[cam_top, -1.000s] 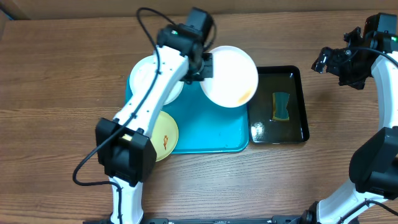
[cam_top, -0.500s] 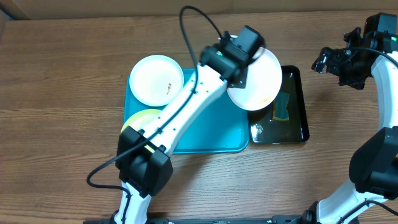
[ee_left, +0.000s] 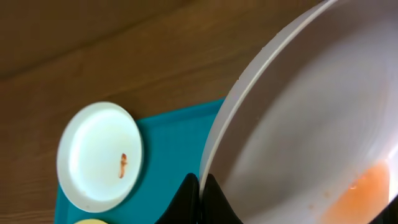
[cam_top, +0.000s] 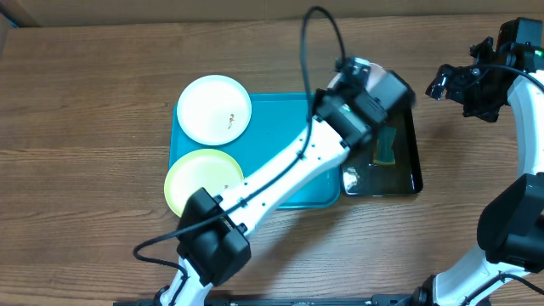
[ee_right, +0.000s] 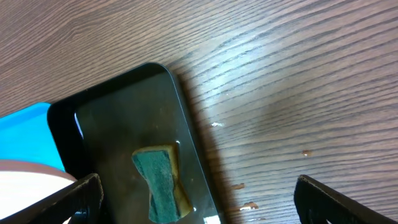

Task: Clean dirty plates on tray and stack at the side
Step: 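Lift the white plate with the left gripper and carry it leftward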

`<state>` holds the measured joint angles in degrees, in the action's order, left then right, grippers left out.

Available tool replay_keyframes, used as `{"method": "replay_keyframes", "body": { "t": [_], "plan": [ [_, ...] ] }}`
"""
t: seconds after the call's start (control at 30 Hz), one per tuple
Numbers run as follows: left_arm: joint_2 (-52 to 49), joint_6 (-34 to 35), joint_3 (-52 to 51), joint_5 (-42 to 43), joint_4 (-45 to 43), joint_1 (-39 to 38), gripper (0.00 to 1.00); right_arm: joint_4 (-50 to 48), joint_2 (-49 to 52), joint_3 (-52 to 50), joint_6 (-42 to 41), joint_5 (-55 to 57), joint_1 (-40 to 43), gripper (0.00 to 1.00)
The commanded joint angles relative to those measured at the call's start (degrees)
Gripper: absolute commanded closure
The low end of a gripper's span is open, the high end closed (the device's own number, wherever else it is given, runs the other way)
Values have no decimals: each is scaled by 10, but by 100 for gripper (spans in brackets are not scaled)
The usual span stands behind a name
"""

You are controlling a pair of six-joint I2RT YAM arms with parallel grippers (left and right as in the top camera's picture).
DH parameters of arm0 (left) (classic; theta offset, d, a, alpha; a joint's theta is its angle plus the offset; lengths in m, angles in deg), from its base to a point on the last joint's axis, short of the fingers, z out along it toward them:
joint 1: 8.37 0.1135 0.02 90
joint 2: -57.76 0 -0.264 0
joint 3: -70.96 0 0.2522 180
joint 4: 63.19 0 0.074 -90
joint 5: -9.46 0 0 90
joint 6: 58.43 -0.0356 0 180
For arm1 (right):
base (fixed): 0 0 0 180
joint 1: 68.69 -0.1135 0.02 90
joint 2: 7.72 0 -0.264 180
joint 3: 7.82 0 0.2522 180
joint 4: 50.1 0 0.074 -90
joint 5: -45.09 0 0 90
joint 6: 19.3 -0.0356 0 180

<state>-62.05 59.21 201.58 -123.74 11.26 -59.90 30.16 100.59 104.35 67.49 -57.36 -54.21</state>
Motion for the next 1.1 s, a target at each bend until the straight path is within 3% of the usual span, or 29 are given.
{"method": "replay_keyframes", "body": {
  "t": [0.0, 0.3, 0.47, 0.67, 0.93, 1.07],
  "plan": [
    [-5, -28, 15, -116, -17, -36, 96, -2, -4, 5, -2, 4, -2, 0],
    [-9, -113, 13, -214, -69, -89, 96, -2, -4, 5, -2, 4, -2, 0],
    [-9, -125, 6, -235, -73, -90, 96, -2, -4, 5, -2, 4, -2, 0],
    [-9, -135, 6, -329, -76, -94, 96, -2, -4, 5, -2, 4, -2, 0],
    [-9, -120, 6, -277, -80, -87, 96, -2, -4, 5, -2, 4, -2, 0],
    [-9, -100, 6, -171, -77, -63, 96, -2, -4, 5, -2, 4, -2, 0]
  ]
}}
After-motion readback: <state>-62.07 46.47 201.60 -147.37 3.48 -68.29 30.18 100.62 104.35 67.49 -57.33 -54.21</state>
